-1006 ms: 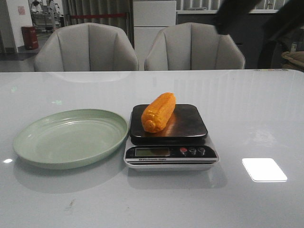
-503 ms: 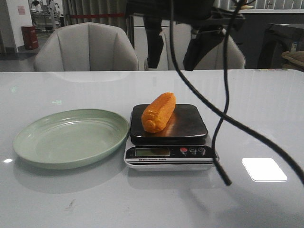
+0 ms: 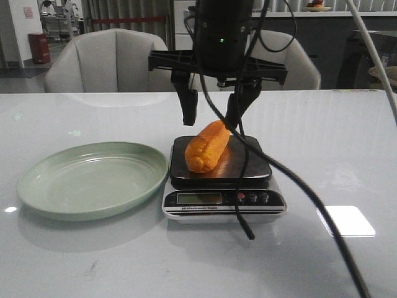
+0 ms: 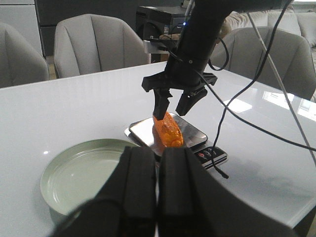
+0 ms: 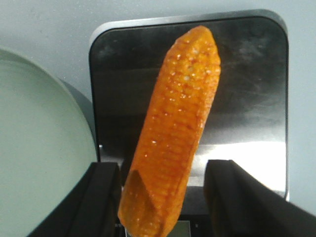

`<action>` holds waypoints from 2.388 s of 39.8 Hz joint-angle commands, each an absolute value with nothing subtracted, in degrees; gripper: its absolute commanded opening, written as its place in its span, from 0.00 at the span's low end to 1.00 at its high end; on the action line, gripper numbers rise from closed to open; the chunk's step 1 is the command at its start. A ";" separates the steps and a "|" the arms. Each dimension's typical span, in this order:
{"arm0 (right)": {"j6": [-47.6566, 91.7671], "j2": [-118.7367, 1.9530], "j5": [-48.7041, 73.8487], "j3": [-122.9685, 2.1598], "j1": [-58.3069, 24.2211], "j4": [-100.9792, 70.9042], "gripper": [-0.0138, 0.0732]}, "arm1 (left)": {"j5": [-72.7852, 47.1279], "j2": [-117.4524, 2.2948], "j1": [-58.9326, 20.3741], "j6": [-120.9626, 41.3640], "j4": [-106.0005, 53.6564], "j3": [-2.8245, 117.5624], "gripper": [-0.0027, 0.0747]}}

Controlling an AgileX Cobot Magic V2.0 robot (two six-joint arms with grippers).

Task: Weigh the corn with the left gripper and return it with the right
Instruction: 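Lower the right gripper over the corn cob on the scale and grasp it, then carry the corn cob with the right gripper back onto the plate and release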

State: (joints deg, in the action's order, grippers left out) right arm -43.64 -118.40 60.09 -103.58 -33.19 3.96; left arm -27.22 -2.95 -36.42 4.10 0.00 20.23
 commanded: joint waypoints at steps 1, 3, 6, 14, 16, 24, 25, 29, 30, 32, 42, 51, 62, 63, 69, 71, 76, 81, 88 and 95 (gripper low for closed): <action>-46.74 -114.95 57.55 -105.84 -33.19 5.60 0.70 | -22.43 -3.72 -36.60 4.19 0.00 21.81 0.18; -46.85 -114.95 57.52 -105.90 -33.12 5.77 0.70 | -22.43 -3.72 -36.60 4.19 0.00 21.81 0.18; -46.92 -114.95 57.52 -105.90 -33.12 6.33 0.70 | -22.43 -3.72 -36.60 4.19 0.00 21.81 0.18; -45.73 -114.95 60.09 -105.90 -33.18 6.38 0.70 | -22.43 -3.72 -36.60 4.19 0.00 21.81 0.18; -44.25 -114.95 61.23 -105.90 -33.33 6.38 0.70 | -22.43 -3.72 -36.60 4.19 0.00 21.81 0.18; -42.35 -115.03 60.77 -105.90 -34.09 6.38 0.70 | -22.43 -3.72 -36.60 4.19 0.00 21.81 0.18; -42.35 -115.18 60.46 -105.90 -34.15 6.38 0.70 | -22.43 -3.72 -36.60 4.19 0.00 21.81 0.18; -42.35 -116.87 60.24 -105.85 -34.72 6.38 0.70 | -22.43 -3.72 -36.60 4.19 -0.32 21.81 0.18; -42.35 -117.38 60.24 -105.85 -34.82 6.38 0.70 | -22.43 -3.72 -36.60 4.19 -0.32 21.81 0.18; -42.35 -118.56 60.29 -105.85 -35.14 6.38 0.70 | -22.43 -3.72 -36.60 4.19 -0.42 21.81 0.18; -43.03 -122.18 59.77 -105.85 -35.46 6.32 0.70 | -22.43 -3.72 -36.60 4.19 -0.42 21.81 0.18; -43.37 -123.35 59.72 -105.85 -35.48 6.26 0.56 | -22.43 -3.72 -36.60 4.19 -0.42 21.81 0.18; -38.70 -122.28 59.76 -108.60 -38.99 2.04 0.39 | -22.43 -3.72 -36.60 4.19 -0.42 21.81 0.18; -38.41 -122.28 59.48 -109.02 -39.45 0.96 0.39 | -22.43 -3.72 -36.60 4.19 -0.42 21.81 0.18; -36.76 -122.28 53.03 -109.85 -42.86 -2.44 0.39 | -22.43 -3.72 -36.60 4.19 -0.42 21.81 0.18; -36.76 -122.61 50.30 -109.85 -43.87 -2.59 0.39 | -22.43 -3.72 -36.60 4.19 -0.59 21.81 0.18; -36.76 -123.88 45.40 -109.90 -45.50 -3.93 0.43 | -22.43 -3.72 -36.60 4.19 -0.98 21.81 0.18; -36.76 -125.16 41.58 -109.90 -46.05 -5.69 0.61 | -22.53 -3.72 -36.60 4.19 -1.12 21.81 0.18; -36.76 -125.59 41.02 -109.90 -45.76 -5.80 0.84 | -22.53 -3.72 -36.60 4.19 -1.20 21.81 0.18; -36.76 -124.10 44.05 -109.93 -44.39 -5.75 0.85 | -22.53 -3.72 -36.60 4.19 -1.20 21.81 0.18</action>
State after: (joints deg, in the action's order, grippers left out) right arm -37.36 -129.37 44.36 -108.00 -45.42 -5.79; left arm -27.22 -2.95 -36.42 4.10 -0.59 20.23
